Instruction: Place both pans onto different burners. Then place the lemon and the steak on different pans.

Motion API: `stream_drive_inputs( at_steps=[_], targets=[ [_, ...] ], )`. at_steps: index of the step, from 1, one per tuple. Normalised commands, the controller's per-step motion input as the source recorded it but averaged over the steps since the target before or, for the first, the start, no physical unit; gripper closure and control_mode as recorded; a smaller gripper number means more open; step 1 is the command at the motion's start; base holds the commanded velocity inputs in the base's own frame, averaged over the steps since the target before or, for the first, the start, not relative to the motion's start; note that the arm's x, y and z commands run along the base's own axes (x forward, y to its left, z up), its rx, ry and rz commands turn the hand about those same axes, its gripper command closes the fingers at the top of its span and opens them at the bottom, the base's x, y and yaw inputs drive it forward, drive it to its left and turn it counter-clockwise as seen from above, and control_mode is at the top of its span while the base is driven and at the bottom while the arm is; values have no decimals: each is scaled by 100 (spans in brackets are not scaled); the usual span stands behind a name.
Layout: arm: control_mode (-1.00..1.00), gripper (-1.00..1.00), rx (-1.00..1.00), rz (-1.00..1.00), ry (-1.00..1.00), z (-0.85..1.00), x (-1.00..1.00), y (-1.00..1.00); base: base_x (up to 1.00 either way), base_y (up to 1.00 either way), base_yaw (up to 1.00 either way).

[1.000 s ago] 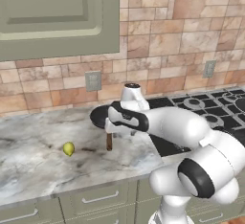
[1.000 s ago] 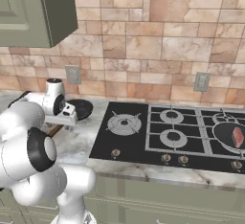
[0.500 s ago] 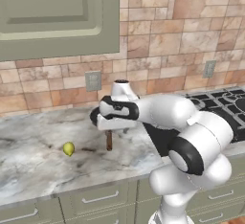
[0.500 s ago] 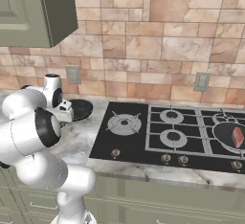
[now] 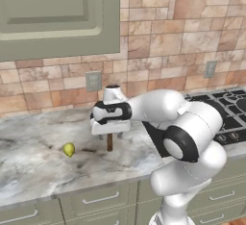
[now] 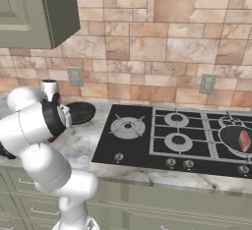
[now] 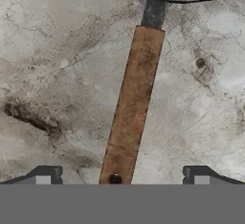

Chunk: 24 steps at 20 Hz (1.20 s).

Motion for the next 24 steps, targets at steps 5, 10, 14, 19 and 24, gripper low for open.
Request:
stream_drive_inputs(
  at_steps=[5, 10, 14, 19, 24],
  targets=[
    [-100, -100, 0, -8, 0, -4, 0, 1, 0, 0, 0],
    [-100, -100, 0, -8, 0, -6, 1, 0, 0, 0, 0],
    [-100, -100, -1, -6, -1, -17, 0, 0, 0, 0, 0],
    [-100, -100, 0, -6, 0, -14, 0, 0, 0, 0, 0],
    [-100, -100, 0, -5, 0, -9, 0, 0, 0, 0, 0]
  ],
)
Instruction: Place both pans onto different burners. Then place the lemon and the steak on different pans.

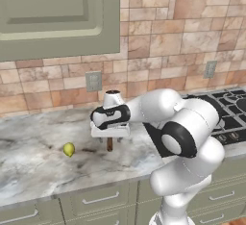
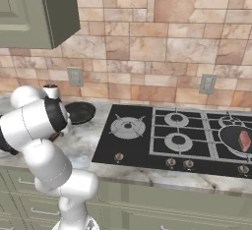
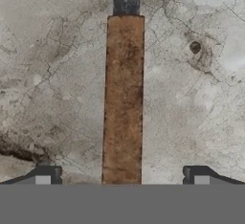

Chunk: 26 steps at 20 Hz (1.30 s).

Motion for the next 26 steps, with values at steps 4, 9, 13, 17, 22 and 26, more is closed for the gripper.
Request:
stream_drive_inputs(
  at_steps=[4, 9, 13, 17, 22, 26],
  targets=[
    [-100, -100, 0, -4, 0, -14, 0, 0, 0, 0, 0],
    [-100, -100, 0, -4, 0, -15, 1, 0, 0, 0, 0],
    [-100, -100, -1, -2, 0, -16, 0, 0, 0, 0, 0],
    [-100, -100, 0, 0, 0, -13, 0, 0, 0, 0, 0],
    [-100, 100, 0, 0, 0, -4, 0, 0, 0, 0, 0],
    [-100, 100, 0, 0, 0, 0, 0, 0, 0, 0, 0]
  ],
)
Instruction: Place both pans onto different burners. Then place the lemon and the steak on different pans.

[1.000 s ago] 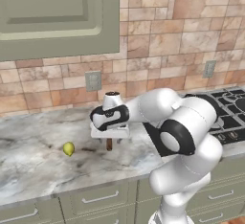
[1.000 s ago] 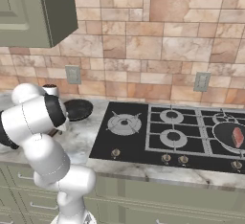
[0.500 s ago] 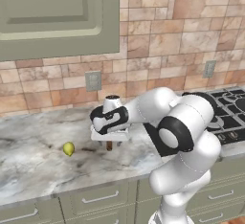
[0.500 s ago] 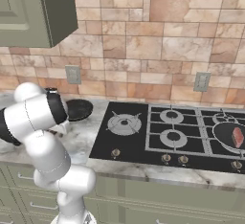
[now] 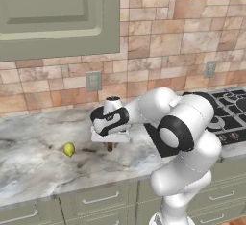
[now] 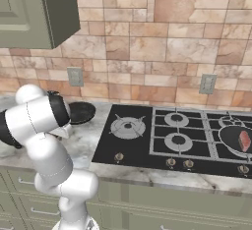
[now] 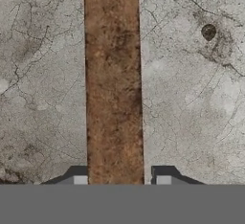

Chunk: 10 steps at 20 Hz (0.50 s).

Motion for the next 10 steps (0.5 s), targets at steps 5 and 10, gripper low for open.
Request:
stream_drive_inputs(
  at_steps=[5, 10],
  targets=[
    [-100, 100, 0, 0, -1, 0, 0, 0, 0, 0, 0],
    [-100, 100, 0, -4, -5, 9, -17, 0, 0, 0, 0]
  ],
)
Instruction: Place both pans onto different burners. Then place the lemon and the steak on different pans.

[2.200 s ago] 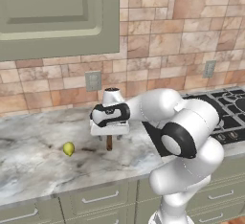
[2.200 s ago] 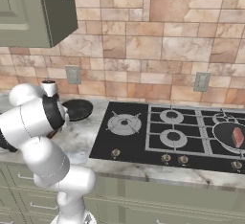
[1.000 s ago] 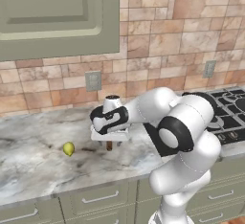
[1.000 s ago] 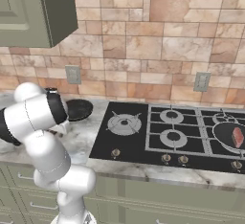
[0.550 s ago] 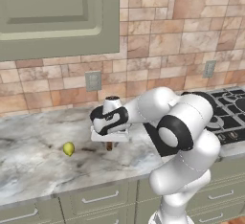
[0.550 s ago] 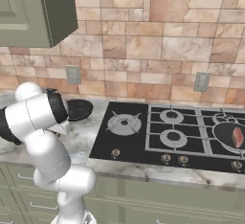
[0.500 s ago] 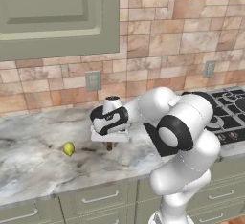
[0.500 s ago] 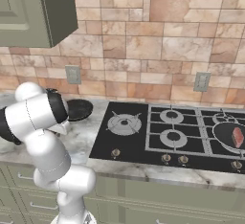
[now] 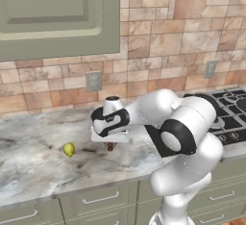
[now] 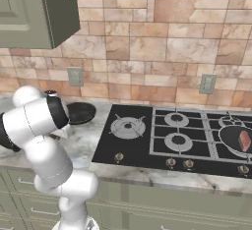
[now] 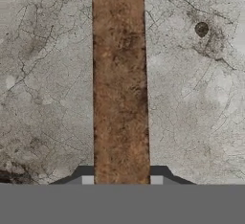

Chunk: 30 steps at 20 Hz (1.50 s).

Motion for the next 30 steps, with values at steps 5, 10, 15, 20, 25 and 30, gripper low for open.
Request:
stream_drive_inputs(
  at_steps=[5, 10, 15, 20, 25, 30],
  targets=[
    [-100, 100, 0, -14, -2, 22, -29, 0, 0, 0, 0],
    [-100, 100, -2, -22, -8, 10, -20, -3, 0, 0, 0],
    [-100, 100, -9, -15, -30, 11, 0, 0, 0, 0, 0],
    [-100, 100, -5, -14, -9, 20, 0, 0, 0, 0, 0],
    [-100, 100, 0, -18, 7, 35, 8, -3, 0, 0, 0],
    [-100, 100, 0, -17, 3, 38, 16, -1, 0, 0, 0]
  ],
)
